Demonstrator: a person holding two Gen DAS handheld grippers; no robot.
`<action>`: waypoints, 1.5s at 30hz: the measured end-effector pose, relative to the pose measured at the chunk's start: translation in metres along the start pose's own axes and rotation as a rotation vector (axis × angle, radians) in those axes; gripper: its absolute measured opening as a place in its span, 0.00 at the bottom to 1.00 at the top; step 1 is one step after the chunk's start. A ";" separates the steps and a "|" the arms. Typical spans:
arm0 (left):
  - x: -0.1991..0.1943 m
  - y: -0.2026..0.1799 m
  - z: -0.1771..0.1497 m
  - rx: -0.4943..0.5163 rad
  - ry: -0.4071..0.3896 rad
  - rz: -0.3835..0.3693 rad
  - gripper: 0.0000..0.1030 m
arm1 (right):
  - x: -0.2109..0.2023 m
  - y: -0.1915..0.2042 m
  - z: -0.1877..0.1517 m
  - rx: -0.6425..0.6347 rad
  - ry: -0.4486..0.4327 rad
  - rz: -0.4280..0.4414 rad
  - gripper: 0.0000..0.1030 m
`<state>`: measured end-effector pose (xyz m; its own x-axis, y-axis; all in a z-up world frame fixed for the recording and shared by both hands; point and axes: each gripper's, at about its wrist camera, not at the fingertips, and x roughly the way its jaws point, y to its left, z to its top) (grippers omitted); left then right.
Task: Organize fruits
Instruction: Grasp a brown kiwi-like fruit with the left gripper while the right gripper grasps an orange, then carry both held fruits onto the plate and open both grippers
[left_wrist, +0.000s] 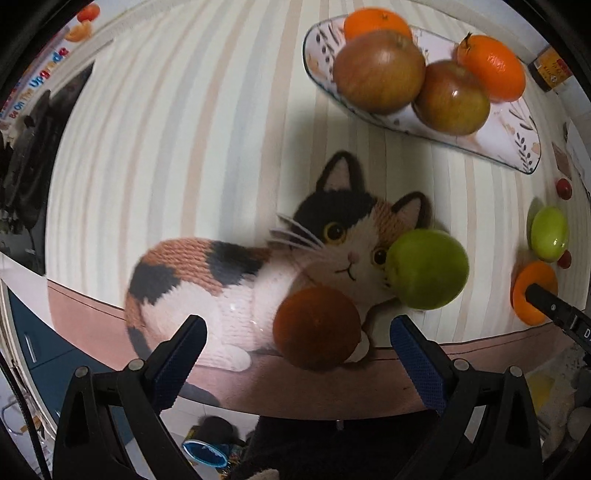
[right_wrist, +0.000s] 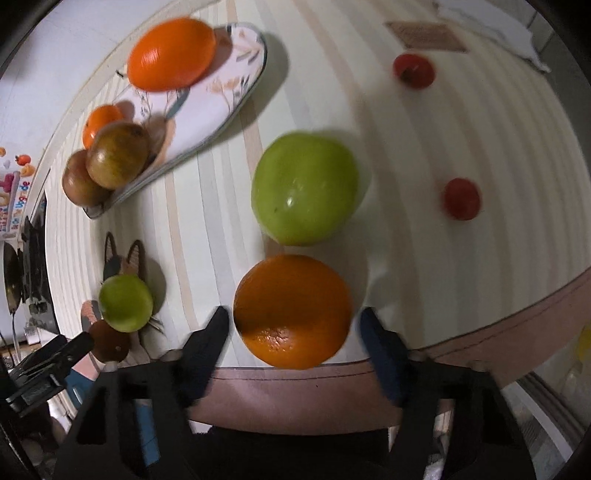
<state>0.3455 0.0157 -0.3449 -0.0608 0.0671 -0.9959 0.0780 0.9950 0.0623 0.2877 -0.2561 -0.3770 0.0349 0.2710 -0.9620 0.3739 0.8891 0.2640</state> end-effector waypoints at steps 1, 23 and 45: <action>0.002 0.000 0.000 0.000 0.006 -0.001 0.99 | 0.000 0.003 0.000 -0.012 -0.007 -0.009 0.67; 0.035 0.018 0.003 -0.016 -0.007 -0.026 0.51 | 0.019 0.047 -0.003 -0.120 0.070 0.032 0.67; -0.077 0.027 0.026 -0.072 -0.150 -0.222 0.51 | -0.038 0.063 0.020 -0.171 -0.085 0.085 0.66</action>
<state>0.3781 0.0354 -0.2684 0.0803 -0.1596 -0.9839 0.0079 0.9872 -0.1594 0.3286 -0.2182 -0.3252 0.1404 0.3217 -0.9364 0.2035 0.9162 0.3453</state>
